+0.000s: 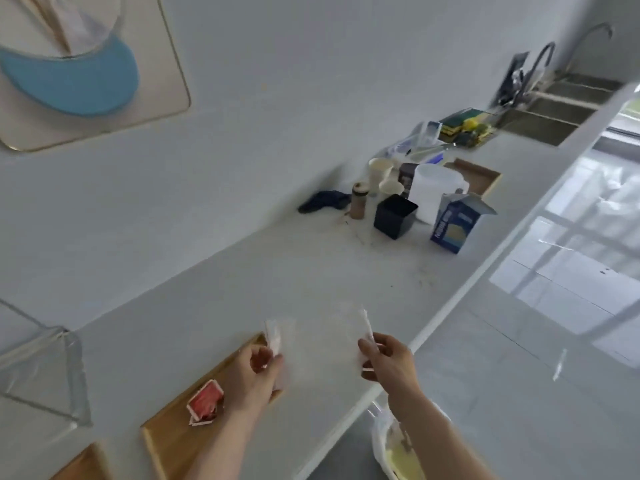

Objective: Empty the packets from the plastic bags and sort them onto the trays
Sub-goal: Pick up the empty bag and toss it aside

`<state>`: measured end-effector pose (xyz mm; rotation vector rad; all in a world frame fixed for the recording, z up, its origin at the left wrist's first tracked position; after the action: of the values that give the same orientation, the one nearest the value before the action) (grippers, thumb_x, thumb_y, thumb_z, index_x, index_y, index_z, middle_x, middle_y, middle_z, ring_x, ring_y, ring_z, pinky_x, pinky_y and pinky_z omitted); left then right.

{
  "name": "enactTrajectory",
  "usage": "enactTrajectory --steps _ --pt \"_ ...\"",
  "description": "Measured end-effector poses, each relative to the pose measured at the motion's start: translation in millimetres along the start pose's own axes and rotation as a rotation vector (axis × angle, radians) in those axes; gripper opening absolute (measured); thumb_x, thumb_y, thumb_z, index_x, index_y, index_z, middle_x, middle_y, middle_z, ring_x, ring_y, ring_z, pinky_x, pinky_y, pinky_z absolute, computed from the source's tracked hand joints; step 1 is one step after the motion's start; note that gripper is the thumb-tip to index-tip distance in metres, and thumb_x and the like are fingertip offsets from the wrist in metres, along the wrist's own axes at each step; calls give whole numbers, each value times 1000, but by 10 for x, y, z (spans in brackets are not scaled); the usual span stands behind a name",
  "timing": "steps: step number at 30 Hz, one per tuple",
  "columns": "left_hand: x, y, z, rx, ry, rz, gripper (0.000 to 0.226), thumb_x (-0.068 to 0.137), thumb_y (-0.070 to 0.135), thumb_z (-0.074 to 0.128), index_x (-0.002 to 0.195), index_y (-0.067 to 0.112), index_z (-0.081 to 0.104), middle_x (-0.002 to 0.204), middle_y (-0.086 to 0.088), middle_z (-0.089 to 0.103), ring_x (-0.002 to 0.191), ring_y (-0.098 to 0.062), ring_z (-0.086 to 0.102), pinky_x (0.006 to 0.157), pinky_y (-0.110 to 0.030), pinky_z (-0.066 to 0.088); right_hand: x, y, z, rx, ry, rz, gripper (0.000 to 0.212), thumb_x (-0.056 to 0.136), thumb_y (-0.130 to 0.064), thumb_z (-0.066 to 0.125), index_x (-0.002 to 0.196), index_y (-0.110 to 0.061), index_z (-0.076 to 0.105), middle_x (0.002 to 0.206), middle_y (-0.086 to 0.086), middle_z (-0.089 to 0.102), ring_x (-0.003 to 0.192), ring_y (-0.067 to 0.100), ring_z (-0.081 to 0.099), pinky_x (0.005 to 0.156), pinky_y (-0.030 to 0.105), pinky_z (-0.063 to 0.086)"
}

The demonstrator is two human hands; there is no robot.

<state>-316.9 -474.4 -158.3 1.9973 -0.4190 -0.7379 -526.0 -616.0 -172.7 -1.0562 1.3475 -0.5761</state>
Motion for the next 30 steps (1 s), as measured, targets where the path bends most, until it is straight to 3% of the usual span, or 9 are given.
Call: enactTrajectory --steps 2,6,8,11,13,16,20,25,30 --pt "-25 138 390 14 -59 51 11 82 15 76 81 16 65 59 4 68 48 -7 58 65 -41 53 102 33 -398 25 50 5 33 90 -16 73 121 -12 65 100 13 73 80 26 72 64 32 60" --pt "-148 339 1137 46 -232 52 14 75 29 68 88 23 67 68 1 68 57 -15 62 75 -50 59 179 174 -1117 65 207 36 43 88 -14 76 126 -19 57 102 7 69 85 29 73 79 47 63" --pt "-245 414 1471 71 -309 47 18 72 26 64 89 23 67 72 -2 67 58 -15 61 77 -49 59 171 280 -1428 71 306 51 43 88 -15 75 125 -22 54 103 6 69 83 28 73 79 49 63" --pt "-393 459 1923 98 -446 36 20 82 7 61 95 21 67 85 -4 69 68 -17 62 72 -39 57 115 488 -1799 71 448 83 41 89 -18 73 121 -29 50 104 4 68 83 23 71 76 45 64" --pt "-436 394 2192 147 -512 39 27 82 2 60 98 22 67 96 0 70 77 -18 65 70 -32 53 71 652 -1994 44 535 97 37 90 -18 71 115 -31 48 102 3 67 82 22 70 65 37 62" --pt "-502 248 2547 247 -597 69 33 81 -1 60 100 26 65 103 9 69 85 -18 67 71 -28 52 38 927 -2201 -18 607 126 25 92 -17 66 109 -25 50 96 1 64 71 18 67 49 22 47" --pt "-555 -88 2926 380 -632 119 28 89 6 61 103 30 64 104 18 68 90 -11 68 72 -28 55 141 1409 -2338 -78 608 184 14 94 -16 62 107 -19 56 92 0 66 73 10 64 60 27 48" --pt "-495 -766 3307 534 -638 72 23 91 12 62 102 32 63 103 19 67 93 -7 67 69 -24 50 368 2100 -2327 -141 544 262 27 93 -23 67 118 -24 56 108 -2 65 88 7 61 67 22 47" --pt "-312 -1501 3646 674 -648 2 22 90 9 63 94 31 61 98 8 70 85 -8 65 61 -23 48 710 2787 -2258 -229 442 308 42 92 -29 68 131 -23 53 123 -9 58 100 10 59 86 27 48"
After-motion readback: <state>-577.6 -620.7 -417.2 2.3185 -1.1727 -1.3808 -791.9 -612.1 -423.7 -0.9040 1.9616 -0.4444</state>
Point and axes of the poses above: each hand's wrist, its own x-axis towards the middle knuckle, its own z-axis out of the palm, y = z × x, the point moved 3 cm from there along x, towards the middle knuckle
